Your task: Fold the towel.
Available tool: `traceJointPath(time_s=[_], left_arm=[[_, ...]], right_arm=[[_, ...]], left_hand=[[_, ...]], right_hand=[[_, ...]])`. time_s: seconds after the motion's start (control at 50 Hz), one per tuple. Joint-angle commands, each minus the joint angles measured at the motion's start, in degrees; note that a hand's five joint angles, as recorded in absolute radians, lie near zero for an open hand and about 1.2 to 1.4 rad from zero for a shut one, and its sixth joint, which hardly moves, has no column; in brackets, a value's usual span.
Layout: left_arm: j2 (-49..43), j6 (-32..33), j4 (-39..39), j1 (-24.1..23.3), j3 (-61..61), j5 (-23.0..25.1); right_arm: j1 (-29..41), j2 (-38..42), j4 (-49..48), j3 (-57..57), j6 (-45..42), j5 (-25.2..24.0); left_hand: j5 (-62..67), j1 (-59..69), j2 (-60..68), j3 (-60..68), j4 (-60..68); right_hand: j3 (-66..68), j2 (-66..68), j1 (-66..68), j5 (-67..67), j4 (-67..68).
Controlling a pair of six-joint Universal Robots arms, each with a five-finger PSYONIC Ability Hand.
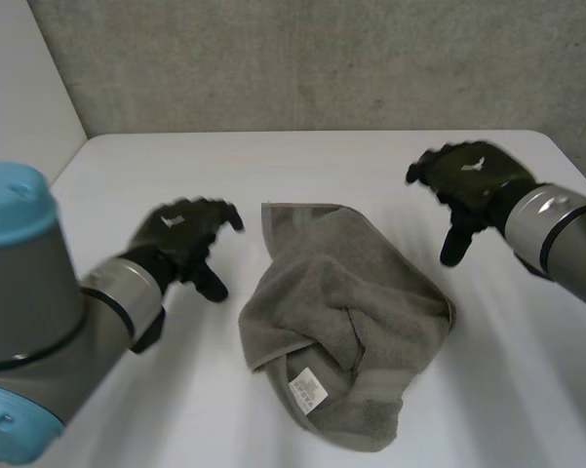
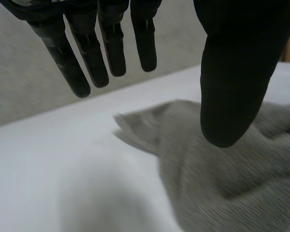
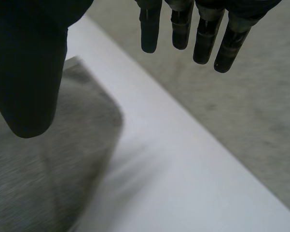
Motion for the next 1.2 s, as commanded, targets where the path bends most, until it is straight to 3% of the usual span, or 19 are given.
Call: traceJointPath(time_s=[0.02, 0.1, 0.28, 0.46, 0.5, 0.54, 0.56, 0.6, 0.62, 0.64, 0.74, 0.88, 1.04, 1.2], left_arm=[[-5.4, 0.6, 0.1, -3.6, -0.4, 0.2], [-8.9, 0.6, 0.2, -4.4, 0.2, 0.4], [-14.0, 0.5, 3.1, -5.3, 1.0, 0.2], [-16.8, 0.6, 5.6, -7.3, 1.9, -1.1], [-17.1, 0.7, 6.2, -7.4, 2.1, -2.0], [-18.3, 0.9, 7.5, -7.5, 2.7, -3.6], [-18.3, 0.9, 7.5, -7.5, 2.7, -3.6], [-19.3, 2.5, 8.9, -7.8, 3.4, -4.0], [-19.3, 2.5, 8.9, -7.8, 3.4, -4.0], [-19.7, 3.7, 9.8, -8.1, 3.5, -4.1], [-20.4, 7.9, 12.9, -9.1, 3.9, -4.4], [-18.0, 10.6, 15.6, -9.7, 4.0, -6.9], [-4.6, 10.4, 15.7, -8.6, 3.4, -8.5], [3.3, 10.6, 15.4, -7.3, 3.2, -8.3]], right_arm=[[1.2, 0.9, 4.5, 1.2, -3.2, -4.5], [1.1, 2.1, 3.8, 6.2, -1.6, -7.8], [0.6, 8.2, -1.2, 12.2, 9.7, -8.3], [0.6, 9.3, -8.9, 15.2, 10.7, -7.9], [0.7, 9.6, -10.5, 15.5, 10.7, -7.8], [0.8, 10.3, -12.8, 16.1, 10.7, -7.4], [0.8, 10.3, -12.8, 16.1, 10.7, -7.4], [0.8, 10.1, -14.5, 16.2, 10.7, -7.4], [0.8, 10.1, -14.5, 16.2, 10.7, -7.4], [0.8, 9.7, -15.5, 16.1, 10.7, -7.4], [0.8, 7.7, -17.8, 15.3, 10.7, -7.3], [1.3, 3.3, -18.0, 13.1, 10.8, -6.5], [0.7, -4.9, -17.2, 8.4, 10.9, -4.6], [1.5, -11.8, -14.4, 1.9, 10.8, -3.0]], left_hand=[[6.5, 6.5, 6.3, 6.5, 6.4], [0.9, 0.9, 0.8, 0.9, 0.9], [-0.3, -0.3, -0.4, -0.3, -0.3], [1.4, 1.4, 1.3, 1.4, 1.4], [2.8, 2.8, 2.6, 2.8, 2.7], [11.8, 11.8, 11.6, 11.8, 11.8], [11.8, 11.8, 11.7, 11.8, 11.8], [26.7, 26.7, 26.6, 26.7, 26.7], [26.8, 26.8, 26.7, 26.8, 26.8], [34.6, 34.6, 34.5, 34.6, 34.6], [54.0, 54.0, 53.8, 54.0, 54.0], [54.0, 54.0, 53.9, 54.0, 54.0], [54.0, 54.0, 53.9, 54.0, 54.0], [54.0, 54.0, 53.9, 54.0, 54.0]], right_hand=[[1.0, -0.4, -0.8, 0.0, -0.1], [-2.3, -3.7, -4.1, -3.3, -3.4], [-2.3, -3.7, -4.1, -3.3, -3.4], [1.7, 0.3, -0.2, 0.7, 0.5], [7.0, 5.6, 5.2, 6.0, 5.9], [27.9, 26.5, 26.1, 26.9, 26.8], [28.1, 26.7, 26.2, 27.1, 26.9], [60.2, 58.8, 58.4, 59.2, 59.1], [60.4, 59.0, 58.5, 59.4, 59.2], [67.6, 66.2, 65.8, 66.6, 66.5], [67.7, 66.3, 65.9, 66.7, 66.6], [67.7, 66.3, 65.9, 66.7, 66.6], [67.7, 66.3, 65.9, 66.7, 66.6], [67.7, 66.3, 65.9, 66.7, 66.6]])
